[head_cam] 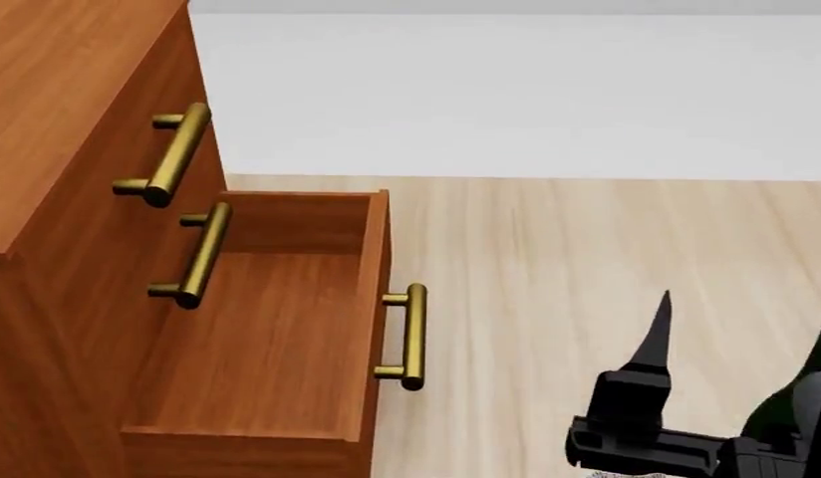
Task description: Put the wine bottle in the bottom drawer of the cabinet.
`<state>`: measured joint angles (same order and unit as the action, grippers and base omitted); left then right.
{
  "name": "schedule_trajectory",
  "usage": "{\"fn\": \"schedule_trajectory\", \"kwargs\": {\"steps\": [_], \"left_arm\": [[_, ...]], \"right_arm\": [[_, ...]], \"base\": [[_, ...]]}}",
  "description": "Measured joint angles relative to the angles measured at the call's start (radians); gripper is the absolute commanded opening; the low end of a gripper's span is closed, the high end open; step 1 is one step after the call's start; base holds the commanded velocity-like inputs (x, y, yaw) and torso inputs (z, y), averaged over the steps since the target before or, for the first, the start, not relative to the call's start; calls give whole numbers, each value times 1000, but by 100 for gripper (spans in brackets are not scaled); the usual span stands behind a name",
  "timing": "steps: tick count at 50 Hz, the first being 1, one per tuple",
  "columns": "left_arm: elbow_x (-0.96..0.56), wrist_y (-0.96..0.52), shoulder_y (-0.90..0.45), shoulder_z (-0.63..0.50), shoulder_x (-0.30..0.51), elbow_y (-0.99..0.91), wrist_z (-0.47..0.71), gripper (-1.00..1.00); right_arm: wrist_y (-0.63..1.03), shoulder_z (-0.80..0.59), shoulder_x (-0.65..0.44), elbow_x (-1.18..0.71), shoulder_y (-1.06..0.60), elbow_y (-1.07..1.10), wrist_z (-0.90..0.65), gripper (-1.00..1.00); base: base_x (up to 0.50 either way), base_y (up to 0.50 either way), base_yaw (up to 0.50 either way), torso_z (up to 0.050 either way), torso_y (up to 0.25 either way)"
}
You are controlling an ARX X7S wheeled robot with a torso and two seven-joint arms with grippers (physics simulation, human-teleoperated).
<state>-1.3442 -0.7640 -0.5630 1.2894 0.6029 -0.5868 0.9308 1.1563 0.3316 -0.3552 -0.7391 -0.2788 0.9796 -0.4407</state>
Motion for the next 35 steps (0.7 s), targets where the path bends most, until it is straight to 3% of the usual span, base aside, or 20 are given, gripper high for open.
{"fn": "schedule_trajectory", "kwargs": {"steps": [14, 35], "left_arm": [[2, 0, 5, -6, 1, -2, 0, 100], [1, -1, 11, -11, 7, -4, 0, 100]], "right_arm": [[37, 119, -37, -96, 84, 34, -62, 100], [-62, 165, -68, -41, 198, -91, -39, 100]], "base": [[0, 0, 0, 0, 0], [0, 0, 0, 0, 0]]}}
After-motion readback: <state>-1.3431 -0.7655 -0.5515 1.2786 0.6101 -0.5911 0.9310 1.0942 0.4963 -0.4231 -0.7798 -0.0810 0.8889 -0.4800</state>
